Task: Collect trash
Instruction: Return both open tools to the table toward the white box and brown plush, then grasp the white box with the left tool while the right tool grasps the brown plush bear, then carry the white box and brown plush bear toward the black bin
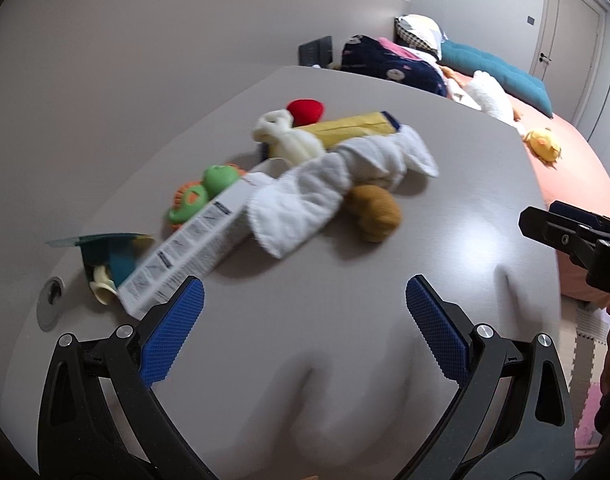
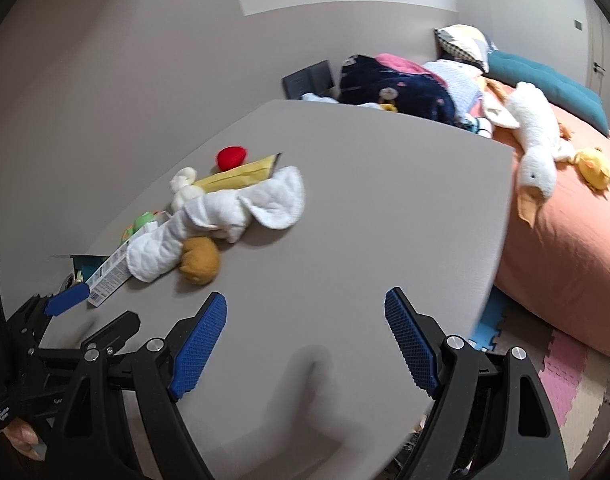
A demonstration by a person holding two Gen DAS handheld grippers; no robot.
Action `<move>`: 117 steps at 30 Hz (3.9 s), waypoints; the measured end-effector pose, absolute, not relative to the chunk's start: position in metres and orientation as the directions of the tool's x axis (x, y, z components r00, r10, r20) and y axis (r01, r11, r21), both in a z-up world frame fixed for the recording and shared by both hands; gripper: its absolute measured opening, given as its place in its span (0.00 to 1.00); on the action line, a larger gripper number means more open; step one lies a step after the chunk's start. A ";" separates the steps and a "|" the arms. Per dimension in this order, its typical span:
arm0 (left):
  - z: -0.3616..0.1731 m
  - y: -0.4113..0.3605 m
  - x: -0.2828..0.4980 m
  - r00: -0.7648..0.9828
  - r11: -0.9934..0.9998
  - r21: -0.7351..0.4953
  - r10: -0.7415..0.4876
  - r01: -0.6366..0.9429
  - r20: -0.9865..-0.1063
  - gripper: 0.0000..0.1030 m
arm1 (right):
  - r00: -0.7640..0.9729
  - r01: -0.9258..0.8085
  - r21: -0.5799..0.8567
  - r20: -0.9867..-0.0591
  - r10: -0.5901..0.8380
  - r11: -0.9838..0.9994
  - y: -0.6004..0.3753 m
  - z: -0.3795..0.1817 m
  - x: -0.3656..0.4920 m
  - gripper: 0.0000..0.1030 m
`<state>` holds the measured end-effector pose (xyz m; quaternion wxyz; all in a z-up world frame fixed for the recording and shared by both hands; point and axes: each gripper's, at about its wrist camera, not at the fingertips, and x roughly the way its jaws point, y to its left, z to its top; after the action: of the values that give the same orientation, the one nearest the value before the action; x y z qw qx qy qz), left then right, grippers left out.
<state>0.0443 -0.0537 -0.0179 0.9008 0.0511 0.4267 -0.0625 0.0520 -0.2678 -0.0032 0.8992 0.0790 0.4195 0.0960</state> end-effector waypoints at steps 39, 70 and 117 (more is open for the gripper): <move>-0.051 0.022 0.103 0.529 0.963 0.010 -0.139 0.268 -0.837 0.62 | 0.522 -0.230 0.149 -0.815 0.251 0.962 -0.160 -0.042 0.125 0.56; -0.030 0.008 0.044 0.629 0.995 -0.004 -0.068 0.102 -0.775 0.26 | 0.548 -0.253 0.245 -0.761 0.347 0.936 -0.205 -0.020 0.067 0.37; 0.001 -0.184 -0.006 0.609 0.919 -0.027 -0.282 0.392 -0.741 0.26 | 0.688 -0.056 0.204 -0.702 0.186 0.977 -0.360 0.023 -0.039 0.37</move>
<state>-0.0064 -0.1837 0.0013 0.8943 0.0690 0.4000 -0.1885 -0.0387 -0.3600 0.0229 0.9148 0.0835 0.3897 0.0661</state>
